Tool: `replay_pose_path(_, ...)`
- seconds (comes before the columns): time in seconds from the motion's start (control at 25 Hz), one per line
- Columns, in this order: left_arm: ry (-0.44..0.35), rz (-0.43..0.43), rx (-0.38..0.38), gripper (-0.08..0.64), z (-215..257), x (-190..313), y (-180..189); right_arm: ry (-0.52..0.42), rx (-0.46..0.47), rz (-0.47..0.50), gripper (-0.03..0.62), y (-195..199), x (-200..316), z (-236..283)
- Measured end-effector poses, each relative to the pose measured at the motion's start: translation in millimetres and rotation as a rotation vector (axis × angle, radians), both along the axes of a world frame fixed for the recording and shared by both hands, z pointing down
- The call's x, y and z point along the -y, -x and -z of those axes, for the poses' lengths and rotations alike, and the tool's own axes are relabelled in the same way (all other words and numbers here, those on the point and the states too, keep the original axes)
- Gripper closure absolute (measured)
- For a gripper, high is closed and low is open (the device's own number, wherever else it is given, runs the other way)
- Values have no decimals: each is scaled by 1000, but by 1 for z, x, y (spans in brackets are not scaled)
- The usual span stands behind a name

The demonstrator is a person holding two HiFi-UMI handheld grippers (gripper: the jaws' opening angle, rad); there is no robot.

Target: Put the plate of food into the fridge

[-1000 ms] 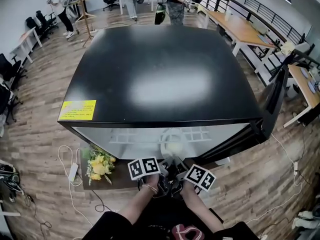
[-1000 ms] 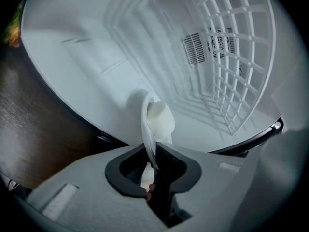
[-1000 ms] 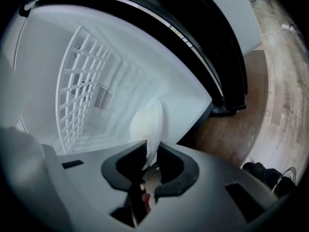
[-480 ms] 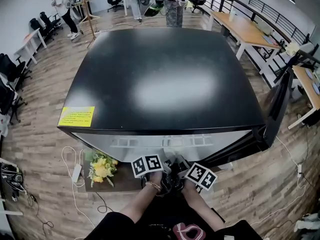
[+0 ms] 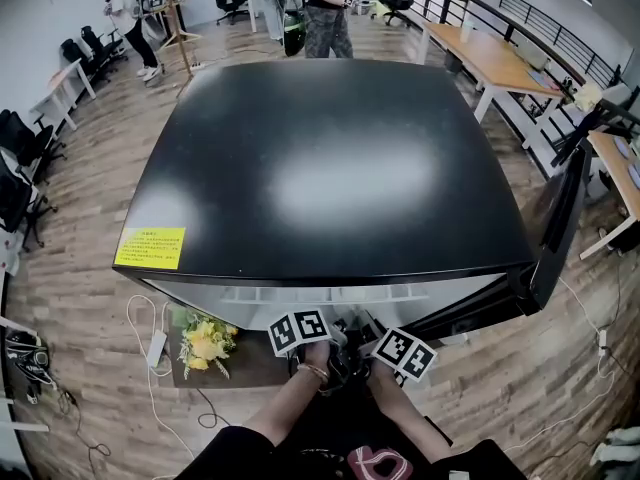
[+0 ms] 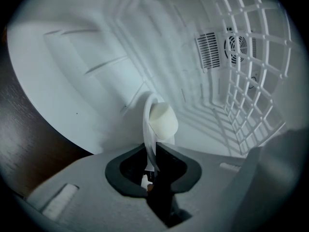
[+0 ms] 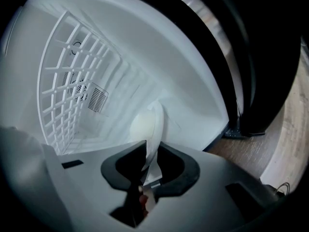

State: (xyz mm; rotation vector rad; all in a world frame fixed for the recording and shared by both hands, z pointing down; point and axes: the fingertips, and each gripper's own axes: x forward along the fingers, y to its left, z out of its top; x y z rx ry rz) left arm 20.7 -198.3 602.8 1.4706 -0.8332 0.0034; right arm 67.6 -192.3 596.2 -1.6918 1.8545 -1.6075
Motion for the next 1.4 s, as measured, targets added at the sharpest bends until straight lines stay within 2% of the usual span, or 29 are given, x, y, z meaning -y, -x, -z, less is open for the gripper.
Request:
replay_pose_path(0.4,23,86,-18,511,-4,7,5,-45,-103,60,501,3,5,2)
replay_pose_path(0.84,27,118,-36,523,-6,12,7,-19,-162,154,461,5,4,-1)
replay_pose_path(1.0,33,139,-6,539,-9,15,14,-9,-206,171,454,1,-2,-3)
replay_pose_path(1.2,36,131,-3,540,-11,16,15,-13,-229,182,460,1,-4,-4)
replay_pose_path(1.32,7,111,23,540,-10,17,16,-20,-243,185,460,3,-4,-3)
replay_pose_path(1.4,-38,89,70,535,-7,18,16,-28,-249,185,464,4,-4,-2)
